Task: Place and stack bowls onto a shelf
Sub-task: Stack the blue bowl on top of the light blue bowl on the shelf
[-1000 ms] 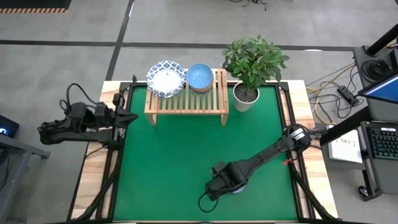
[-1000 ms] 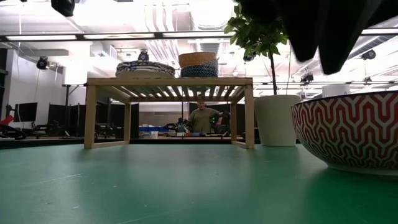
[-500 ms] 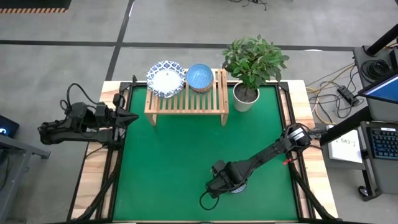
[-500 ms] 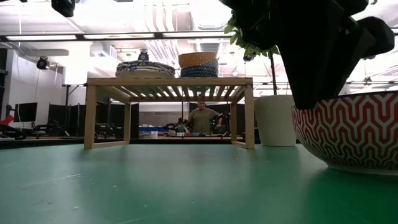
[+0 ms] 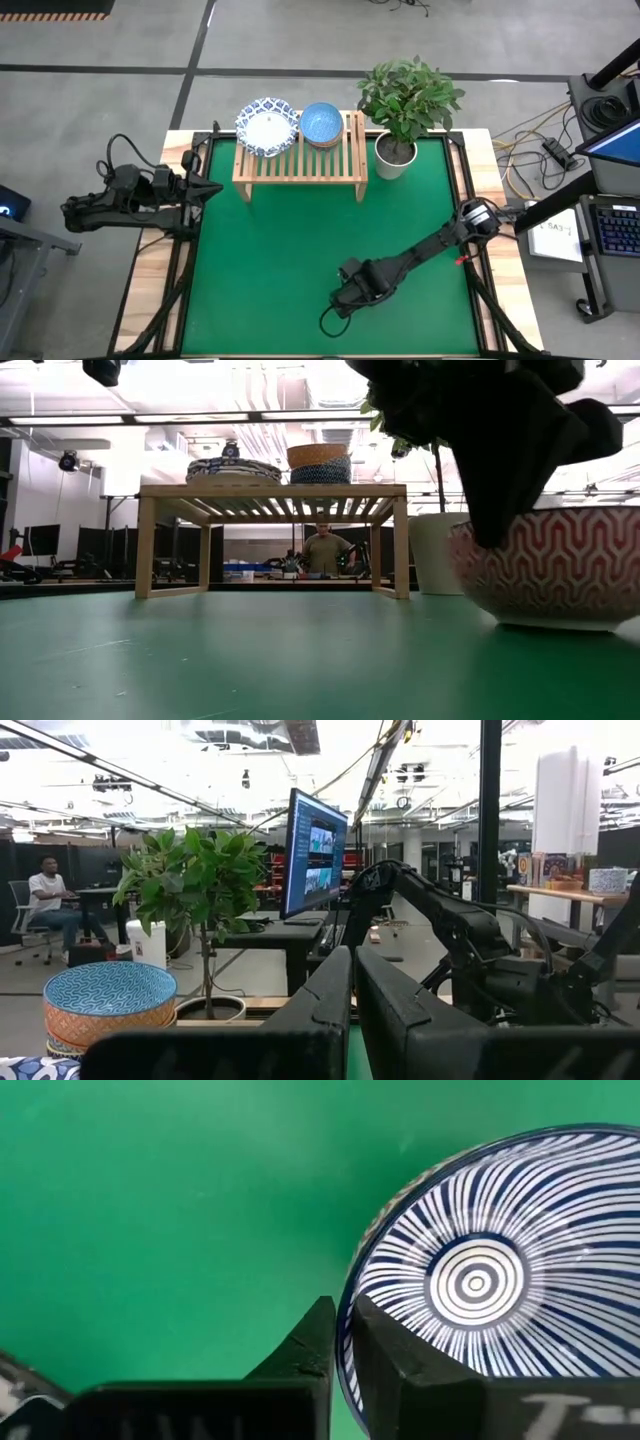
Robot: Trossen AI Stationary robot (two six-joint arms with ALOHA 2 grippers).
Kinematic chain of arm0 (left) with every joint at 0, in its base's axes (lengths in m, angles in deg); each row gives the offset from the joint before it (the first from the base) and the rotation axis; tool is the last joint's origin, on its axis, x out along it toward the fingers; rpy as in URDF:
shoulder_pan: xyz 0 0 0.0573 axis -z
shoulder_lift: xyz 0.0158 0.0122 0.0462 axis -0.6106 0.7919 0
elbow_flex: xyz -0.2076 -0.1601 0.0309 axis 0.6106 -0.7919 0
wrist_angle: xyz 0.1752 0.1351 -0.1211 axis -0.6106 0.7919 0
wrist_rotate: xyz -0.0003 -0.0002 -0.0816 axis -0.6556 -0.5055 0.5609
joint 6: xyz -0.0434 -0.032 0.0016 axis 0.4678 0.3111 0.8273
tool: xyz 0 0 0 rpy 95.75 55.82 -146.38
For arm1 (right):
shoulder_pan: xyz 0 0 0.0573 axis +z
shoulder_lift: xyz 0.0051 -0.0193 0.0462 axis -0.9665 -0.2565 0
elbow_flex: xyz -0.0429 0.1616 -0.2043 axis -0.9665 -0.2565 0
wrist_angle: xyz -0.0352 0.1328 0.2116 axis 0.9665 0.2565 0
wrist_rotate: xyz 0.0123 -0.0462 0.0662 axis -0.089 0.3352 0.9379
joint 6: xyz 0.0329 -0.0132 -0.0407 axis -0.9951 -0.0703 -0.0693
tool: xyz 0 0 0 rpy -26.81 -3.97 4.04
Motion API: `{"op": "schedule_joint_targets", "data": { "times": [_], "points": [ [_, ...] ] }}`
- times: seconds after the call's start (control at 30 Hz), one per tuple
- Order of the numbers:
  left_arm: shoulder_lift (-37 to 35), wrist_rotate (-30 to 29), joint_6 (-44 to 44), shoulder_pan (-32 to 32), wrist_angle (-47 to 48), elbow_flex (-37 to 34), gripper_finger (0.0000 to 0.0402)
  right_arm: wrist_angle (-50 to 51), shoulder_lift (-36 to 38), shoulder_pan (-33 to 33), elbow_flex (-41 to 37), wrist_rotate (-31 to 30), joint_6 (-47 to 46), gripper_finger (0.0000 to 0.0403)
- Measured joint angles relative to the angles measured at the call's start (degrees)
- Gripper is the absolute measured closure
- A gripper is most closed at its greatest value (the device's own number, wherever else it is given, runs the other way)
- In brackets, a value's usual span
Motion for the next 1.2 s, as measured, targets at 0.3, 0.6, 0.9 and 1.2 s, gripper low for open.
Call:
{"op": "schedule_joint_targets", "data": {
  "times": [0.3,0.6,0.9,1.2],
  "points": [
    [0.0,0.0,-0.02,0.0,-0.02,0.0,0.04,-0.89,0.0,-0.47,6.89,-2.16,10.57,0.039],
    [0.0,0.0,-0.02,0.0,-0.09,-0.02,0.04,-1.68,0.0,-6.0,21.32,-11.13,31.97,0.0391],
    [0.0,0.0,-0.3,0.0,-0.39,-0.04,0.04,-2.83,-0.02,-11.45,38.78,-16.97,57.23,0.0391],
    [0.0,-0.02,-1.27,0.0,-0.68,-0.07,0.04,3.68,1.79,-22.13,41.32,-26.34,76.75,0.0391]
  ]
}}
